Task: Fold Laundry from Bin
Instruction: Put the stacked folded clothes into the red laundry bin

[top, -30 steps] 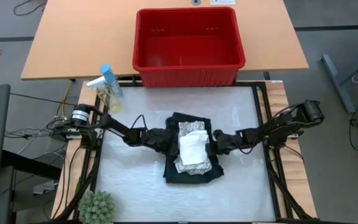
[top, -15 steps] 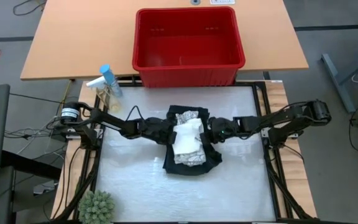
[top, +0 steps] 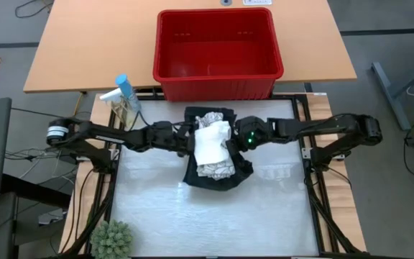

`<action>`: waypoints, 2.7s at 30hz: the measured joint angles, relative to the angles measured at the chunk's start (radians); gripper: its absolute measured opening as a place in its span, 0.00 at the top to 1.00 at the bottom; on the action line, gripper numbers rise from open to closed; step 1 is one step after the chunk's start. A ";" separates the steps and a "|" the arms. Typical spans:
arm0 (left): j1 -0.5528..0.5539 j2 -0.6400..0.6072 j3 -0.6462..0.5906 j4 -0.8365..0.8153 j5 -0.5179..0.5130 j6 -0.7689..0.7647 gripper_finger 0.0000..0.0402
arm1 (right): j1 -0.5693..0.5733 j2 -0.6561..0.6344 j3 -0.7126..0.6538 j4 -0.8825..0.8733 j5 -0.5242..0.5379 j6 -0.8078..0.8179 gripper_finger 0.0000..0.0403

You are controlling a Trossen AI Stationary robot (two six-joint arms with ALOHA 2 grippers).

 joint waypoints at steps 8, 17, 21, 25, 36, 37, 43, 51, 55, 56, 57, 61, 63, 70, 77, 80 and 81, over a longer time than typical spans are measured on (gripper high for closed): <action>0.035 -0.101 0.101 -0.123 -0.021 0.011 0.94 | -0.052 0.003 0.179 -0.129 -0.016 -0.098 0.77; 0.116 -0.112 0.340 -0.384 -0.008 0.149 0.94 | -0.135 0.003 0.329 -0.202 -0.035 -0.168 0.77; 0.198 -0.112 0.387 -0.397 0.020 0.167 0.94 | -0.200 0.007 0.392 -0.206 -0.054 -0.198 0.77; 0.292 -0.110 0.407 -0.395 0.047 0.169 0.94 | -0.284 0.029 0.451 -0.205 -0.098 -0.224 0.77; 0.525 -0.110 0.419 -0.383 0.081 0.165 0.94 | -0.437 0.377 0.868 -0.249 -0.277 -0.323 0.77; 0.545 -0.110 0.419 -0.381 0.083 0.165 0.94 | -0.446 0.415 0.926 -0.272 -0.283 -0.335 0.77; 0.652 -0.069 0.419 -0.271 0.123 0.127 0.94 | -0.491 0.610 1.269 -0.455 -0.290 -0.416 0.77; 0.700 0.140 0.642 -0.259 0.220 0.157 0.94 | -0.557 0.659 1.343 -0.473 -0.288 -0.456 0.77; 0.713 0.257 0.862 -0.330 0.262 0.184 0.94 | -0.601 0.654 1.366 -0.412 -0.290 -0.454 0.77; 0.714 0.289 0.918 -0.348 0.271 0.199 0.94 | -0.613 0.654 1.373 -0.403 -0.291 -0.455 0.77; 0.716 0.319 0.971 -0.369 0.276 0.214 0.94 | -0.629 0.654 1.378 -0.397 -0.295 -0.457 0.77; 0.727 0.451 1.169 -0.443 0.273 0.249 0.94 | -0.707 0.655 1.380 -0.373 -0.329 -0.468 0.77; 0.734 0.519 1.255 -0.459 0.279 0.251 0.94 | -0.750 0.663 1.379 -0.365 -0.359 -0.486 0.77; 0.759 0.772 1.530 -0.512 0.305 0.238 0.94 | -0.870 0.743 1.377 -0.308 -0.475 -0.467 0.77; 0.791 0.966 1.648 -0.556 0.319 0.202 0.94 | -0.938 0.874 1.374 -0.306 -0.509 -0.474 0.77; 0.805 1.005 1.637 -0.573 0.324 0.191 0.94 | -0.955 0.935 1.373 -0.293 -0.554 -0.455 0.77; 0.809 1.016 1.637 -0.582 0.326 0.195 0.94 | -0.958 0.952 1.374 -0.284 -0.563 -0.454 0.77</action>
